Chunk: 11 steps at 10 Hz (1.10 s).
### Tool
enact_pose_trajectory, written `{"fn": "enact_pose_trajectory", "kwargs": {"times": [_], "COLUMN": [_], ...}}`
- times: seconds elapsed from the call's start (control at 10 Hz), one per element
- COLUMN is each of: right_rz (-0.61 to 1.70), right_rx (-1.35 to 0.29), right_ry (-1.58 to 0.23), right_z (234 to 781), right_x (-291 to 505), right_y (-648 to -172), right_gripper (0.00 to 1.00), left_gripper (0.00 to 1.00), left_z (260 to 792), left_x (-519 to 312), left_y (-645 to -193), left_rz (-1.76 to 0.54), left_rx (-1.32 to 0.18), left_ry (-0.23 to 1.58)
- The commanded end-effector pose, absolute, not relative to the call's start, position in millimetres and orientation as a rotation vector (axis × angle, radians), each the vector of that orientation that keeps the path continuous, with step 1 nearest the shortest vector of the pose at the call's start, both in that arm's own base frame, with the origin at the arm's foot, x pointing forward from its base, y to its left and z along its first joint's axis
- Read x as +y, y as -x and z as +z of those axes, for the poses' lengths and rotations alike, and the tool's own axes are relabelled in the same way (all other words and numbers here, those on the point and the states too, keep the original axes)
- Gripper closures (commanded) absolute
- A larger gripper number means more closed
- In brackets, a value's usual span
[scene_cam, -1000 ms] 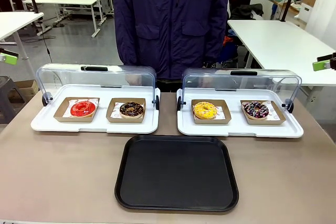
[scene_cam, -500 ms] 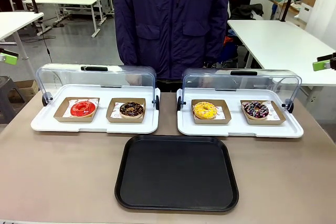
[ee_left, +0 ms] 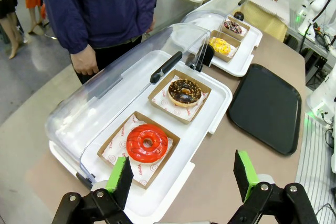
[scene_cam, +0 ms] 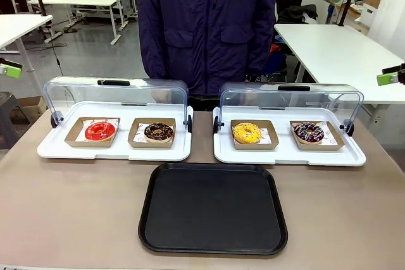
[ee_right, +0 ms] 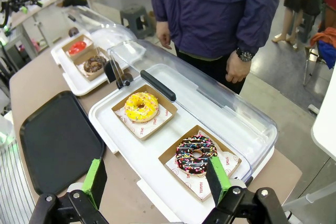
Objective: Move the first donut from the left to the tray.
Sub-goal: Pick up the Paper togo box containing the Donut indicated by the person and place it on the Handle tray.
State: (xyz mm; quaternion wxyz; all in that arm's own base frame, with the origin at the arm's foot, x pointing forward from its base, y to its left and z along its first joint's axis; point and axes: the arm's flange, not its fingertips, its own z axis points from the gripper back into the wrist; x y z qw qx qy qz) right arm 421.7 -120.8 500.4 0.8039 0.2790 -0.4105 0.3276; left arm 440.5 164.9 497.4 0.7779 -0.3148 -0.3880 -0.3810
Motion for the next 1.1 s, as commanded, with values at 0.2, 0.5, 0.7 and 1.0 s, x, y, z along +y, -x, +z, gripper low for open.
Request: {"fn": "enact_pose_trajectory", "kwargs": {"times": [0.2,0.5,0.7,1.0], "right_rz": [0.706,0.706,0.706,0.706], "right_rx": [-0.907,-0.907,-0.907,-0.907], "right_ry": [-0.605,-0.605,-0.605,-0.605], "right_z": [500.3,500.3,500.3,500.3], "right_x": [-120.5,-120.5,-120.5,-120.5], "right_y": [-425.5,-425.5,-425.5,-425.5], "right_gripper": [0.00,0.00,0.00,0.00], "left_gripper": [0.00,0.00,0.00,0.00], "left_z": [499.3,499.3,499.3,499.3], "left_x": [164.3,164.3,164.3,164.3], "left_y": [-440.2,-440.2,-440.2,-440.2], "left_rz": [-0.832,-0.832,-0.832,-0.832], "left_rx": [-0.855,-0.855,-0.855,-0.855], "left_ry": [0.694,0.694,0.694,0.694]}}
